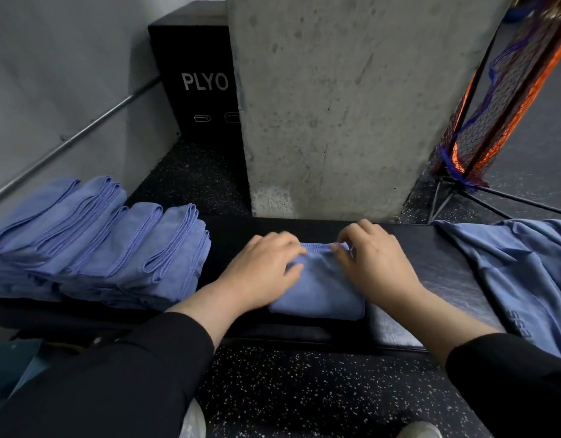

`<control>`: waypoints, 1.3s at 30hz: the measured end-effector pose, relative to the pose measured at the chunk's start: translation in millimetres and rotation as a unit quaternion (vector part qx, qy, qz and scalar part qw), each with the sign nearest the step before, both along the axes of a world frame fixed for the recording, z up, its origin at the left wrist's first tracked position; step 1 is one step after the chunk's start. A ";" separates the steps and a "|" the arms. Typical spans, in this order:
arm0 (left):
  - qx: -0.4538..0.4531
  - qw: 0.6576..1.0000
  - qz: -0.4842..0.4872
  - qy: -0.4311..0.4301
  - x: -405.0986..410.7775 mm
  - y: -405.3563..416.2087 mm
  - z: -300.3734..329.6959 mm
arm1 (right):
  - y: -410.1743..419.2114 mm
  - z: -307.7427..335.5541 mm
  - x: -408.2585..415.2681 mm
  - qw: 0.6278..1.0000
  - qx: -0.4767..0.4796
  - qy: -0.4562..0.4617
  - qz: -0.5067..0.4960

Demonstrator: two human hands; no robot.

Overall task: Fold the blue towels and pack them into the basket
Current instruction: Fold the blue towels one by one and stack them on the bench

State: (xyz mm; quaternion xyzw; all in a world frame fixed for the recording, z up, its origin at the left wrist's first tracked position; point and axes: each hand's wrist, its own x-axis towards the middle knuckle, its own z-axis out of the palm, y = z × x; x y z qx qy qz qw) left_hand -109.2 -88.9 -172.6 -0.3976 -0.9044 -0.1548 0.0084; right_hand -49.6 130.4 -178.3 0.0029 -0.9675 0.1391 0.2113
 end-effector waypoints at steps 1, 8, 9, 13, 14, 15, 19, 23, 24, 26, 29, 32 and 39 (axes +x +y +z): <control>-0.039 0.999 -0.006 -0.007 4.0 -2.8 -5.3 | -3.9 -3.0 4.9 0.999 0.014 0.009 0.037; -0.160 0.985 0.023 -0.062 18.2 -7.9 -30.4 | 1.4 -36.1 33.9 0.949 0.049 -0.297 0.092; -0.162 0.984 0.025 -0.065 19.4 -7.7 -30.6 | 4.5 -36.4 34.5 0.949 0.045 -0.299 0.090; -0.162 0.983 0.028 -0.081 19.6 -7.6 -28.7 | 13.1 -35.4 39.5 0.956 0.034 -0.278 0.086; -0.160 0.983 0.028 -0.082 19.4 -7.3 -28.7 | 14.3 -34.4 42.1 0.966 0.044 -0.236 0.094; -0.154 0.984 0.029 -0.079 18.9 -7.1 -28.9 | 15.3 -33.8 45.4 0.976 0.056 -0.178 0.111; -0.114 0.993 0.023 -0.032 17.5 -7.9 -26.4 | 17.8 -36.1 55.7 0.972 0.073 -0.096 0.203; -0.097 0.995 -0.025 -0.019 25.6 -15.6 -17.9 | 13.3 -35.9 57.3 0.974 0.060 -0.129 0.174; -0.109 0.993 -0.032 -0.022 28.5 -18.4 -18.1 | 10.9 -32.7 55.7 0.976 0.057 -0.126 0.167; -0.118 0.992 -0.036 -0.025 33.0 -22.7 -18.2 | 6.6 -24.0 51.5 0.979 0.042 -0.127 0.152; -0.050 0.998 -0.010 -0.025 36.2 -25.4 -12.2 | 5.3 -9.5 49.1 0.980 -0.012 -0.141 0.138; 0.017 0.993 0.041 -0.112 40.5 -28.5 -1.9 | 8.6 3.6 53.8 0.970 -0.060 -0.191 0.136; 0.098 0.960 0.135 -0.226 29.6 -24.0 6.3 | 5.3 8.8 52.2 0.962 -0.152 -0.212 0.084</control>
